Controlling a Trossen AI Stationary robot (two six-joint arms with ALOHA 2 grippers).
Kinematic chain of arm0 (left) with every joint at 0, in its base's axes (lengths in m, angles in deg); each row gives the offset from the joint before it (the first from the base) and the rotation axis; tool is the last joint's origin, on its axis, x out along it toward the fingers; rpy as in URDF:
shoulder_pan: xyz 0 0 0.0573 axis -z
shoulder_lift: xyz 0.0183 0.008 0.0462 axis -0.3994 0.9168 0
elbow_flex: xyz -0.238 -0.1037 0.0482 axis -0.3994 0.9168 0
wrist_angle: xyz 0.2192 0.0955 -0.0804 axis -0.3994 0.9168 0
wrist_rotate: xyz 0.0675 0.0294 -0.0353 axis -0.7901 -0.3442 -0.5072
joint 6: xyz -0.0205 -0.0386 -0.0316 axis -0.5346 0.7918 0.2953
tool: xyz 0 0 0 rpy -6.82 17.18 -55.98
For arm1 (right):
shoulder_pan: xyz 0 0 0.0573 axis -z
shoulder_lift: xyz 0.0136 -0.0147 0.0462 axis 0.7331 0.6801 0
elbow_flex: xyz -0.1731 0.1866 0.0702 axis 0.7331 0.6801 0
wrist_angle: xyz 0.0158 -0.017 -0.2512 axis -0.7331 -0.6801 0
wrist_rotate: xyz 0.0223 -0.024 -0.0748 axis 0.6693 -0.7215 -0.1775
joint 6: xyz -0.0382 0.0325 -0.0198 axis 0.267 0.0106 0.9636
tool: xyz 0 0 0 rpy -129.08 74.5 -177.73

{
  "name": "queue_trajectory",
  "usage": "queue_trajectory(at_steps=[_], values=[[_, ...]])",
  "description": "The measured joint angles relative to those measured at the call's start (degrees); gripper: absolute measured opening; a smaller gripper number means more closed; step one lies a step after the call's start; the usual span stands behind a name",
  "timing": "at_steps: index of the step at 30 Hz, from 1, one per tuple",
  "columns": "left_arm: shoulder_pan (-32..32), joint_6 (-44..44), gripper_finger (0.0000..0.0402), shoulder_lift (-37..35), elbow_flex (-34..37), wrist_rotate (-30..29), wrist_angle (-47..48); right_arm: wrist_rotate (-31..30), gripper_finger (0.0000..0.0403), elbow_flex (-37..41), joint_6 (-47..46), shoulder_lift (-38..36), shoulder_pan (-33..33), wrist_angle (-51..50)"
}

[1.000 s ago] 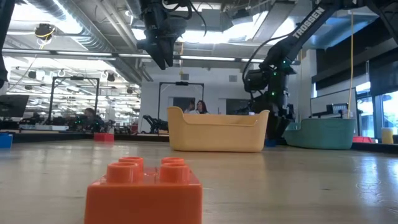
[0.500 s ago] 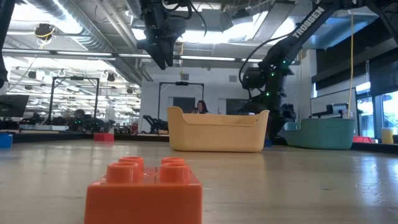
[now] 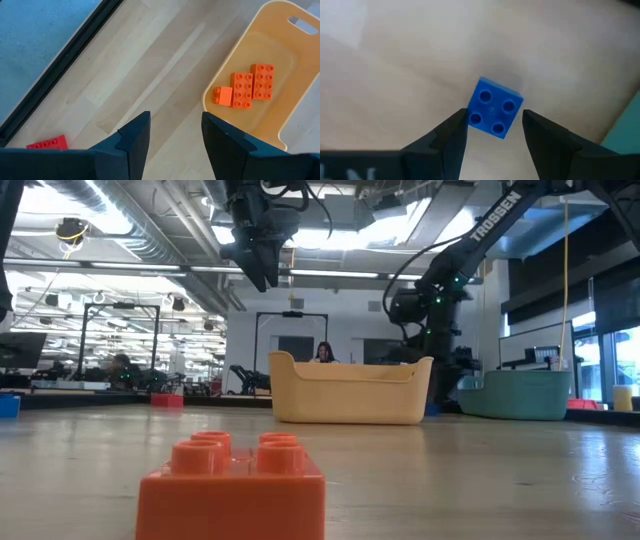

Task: Sort & place blocks by color
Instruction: Put the blue game piece into the green bin

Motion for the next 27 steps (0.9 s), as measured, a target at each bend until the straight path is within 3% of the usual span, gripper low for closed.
queue_trajectory(at_steps=[5,12,22,27], values=[[0.02,0.0,0.0169,0.0,0.0,-0.01,-0.02,0.91,0.0191,-0.06,3.18,0.09,-0.4,-1.03],[0.02,-0.01,0.0169,0.0,0.0,0.0,-0.01,8.23,0.0191,0.22,5.84,0.53,-0.81,-2.87],[0.02,-0.01,0.0169,0.0,0.0,0.06,-0.02,8.34,0.0191,0.21,6.27,0.5,-0.83,-3.82],[0.02,-0.02,0.0169,0.0,0.0,0.2,-0.02,8.33,0.0191,0.21,14.36,0.49,-0.83,-4.48]])
